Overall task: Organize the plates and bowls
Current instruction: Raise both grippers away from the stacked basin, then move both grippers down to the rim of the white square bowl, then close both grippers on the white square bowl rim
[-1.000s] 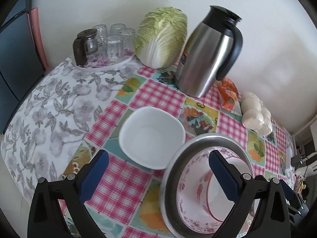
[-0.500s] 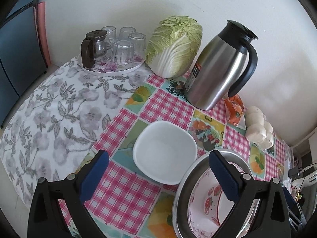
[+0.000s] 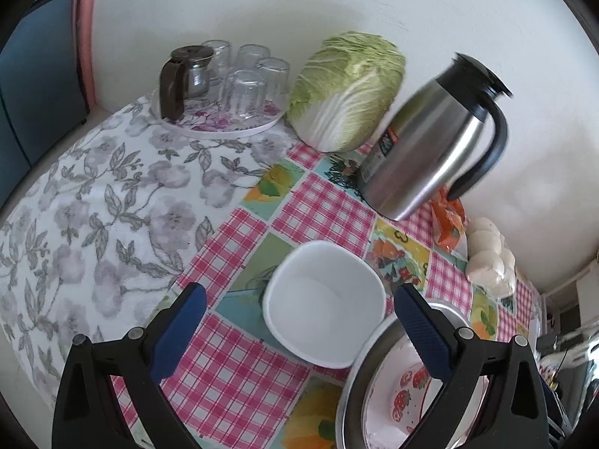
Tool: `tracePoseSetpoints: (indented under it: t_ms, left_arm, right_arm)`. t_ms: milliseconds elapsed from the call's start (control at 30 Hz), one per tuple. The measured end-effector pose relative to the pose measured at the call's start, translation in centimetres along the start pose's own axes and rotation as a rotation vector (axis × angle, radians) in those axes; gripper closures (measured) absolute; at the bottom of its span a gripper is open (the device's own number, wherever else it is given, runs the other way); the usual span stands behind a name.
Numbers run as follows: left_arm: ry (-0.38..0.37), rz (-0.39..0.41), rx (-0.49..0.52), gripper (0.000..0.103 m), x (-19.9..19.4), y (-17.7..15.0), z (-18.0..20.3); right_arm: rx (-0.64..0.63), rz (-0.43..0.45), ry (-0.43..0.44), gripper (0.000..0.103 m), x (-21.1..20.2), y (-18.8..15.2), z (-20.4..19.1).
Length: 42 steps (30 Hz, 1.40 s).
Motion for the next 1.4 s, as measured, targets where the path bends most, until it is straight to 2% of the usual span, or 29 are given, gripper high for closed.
tracePoseSetpoints:
  t_ms: [100, 200, 267, 400, 533, 667, 800, 867, 1067, 1233, 1333, 1400]
  left_arm:
    - [-0.01, -0.017, -0.033, 0.003, 0.8, 0.0, -0.8]
    - [-0.012, -0.035, -0.049, 0.003, 1.7, -0.2, -1.4]
    - [-0.018, -0.054, -0.06, 0.004, 2.4, -0.5, -1.8]
    - [-0.025, -0.097, -0.078, 0.011, 3.8, -1.4, -2.2]
    - [-0.042, -0.145, -0.106, 0.015, 5.4, -2.5, -2.4]
    - [-0.051, -0.186, -0.124, 0.033, 6.6, -3.4, -2.5]
    - [-0.065, -0.219, -0.148, 0.038, 7.8, -4.2, -2.6]
    - [-0.066, -0.231, -0.15, 0.045, 8.2, -4.6, -2.6]
    - [-0.074, -0.26, -0.172, 0.053, 9.6, -5.4, -2.7]
    - [-0.066, -0.285, -0.191, 0.053, 10.5, -5.9, -3.1]
    - [-0.07, -0.275, -0.193, 0.053, 10.5, -5.7, -3.1]
    - [-0.068, -0.27, -0.194, 0.061, 10.6, -5.7, -3.2]
  right_arm:
    - [-0.011, -0.014, 0.0, 0.002, 0.7, 0.6, -0.8]
    - [-0.026, -0.036, 0.017, 0.008, 1.6, 1.2, -2.0]
    - [-0.045, -0.059, 0.024, 0.016, 2.6, 1.3, -3.0]
    - [-0.077, -0.113, 0.026, 0.025, 4.8, 1.0, -4.5]
    - [-0.108, -0.16, 0.027, 0.04, 6.7, 0.6, -5.6]
    - [-0.158, -0.19, 0.01, 0.048, 8.4, 0.3, -6.6]
    - [-0.2, -0.218, 0.009, 0.052, 9.8, 0.0, -7.4]
    - [-0.218, -0.235, -0.002, 0.058, 10.6, -0.3, -7.6]
    - [-0.24, -0.282, -0.006, 0.071, 12.7, -1.4, -7.8]
    - [-0.261, -0.302, -0.014, 0.075, 13.9, -2.1, -8.1]
    - [-0.259, -0.317, -0.011, 0.078, 14.6, -2.3, -8.0]
    - [-0.269, -0.323, -0.013, 0.078, 15.0, -2.4, -8.2]
Point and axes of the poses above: each gripper's, at about its wrist camera, not at the fingertips, and x roughly the way its jaws point, z to its right, y to its top, the point moved 7 cm from there along x, roughly the way its jaws point, and after that the axes turned 9 degrees about z, right-handed, at the moved point
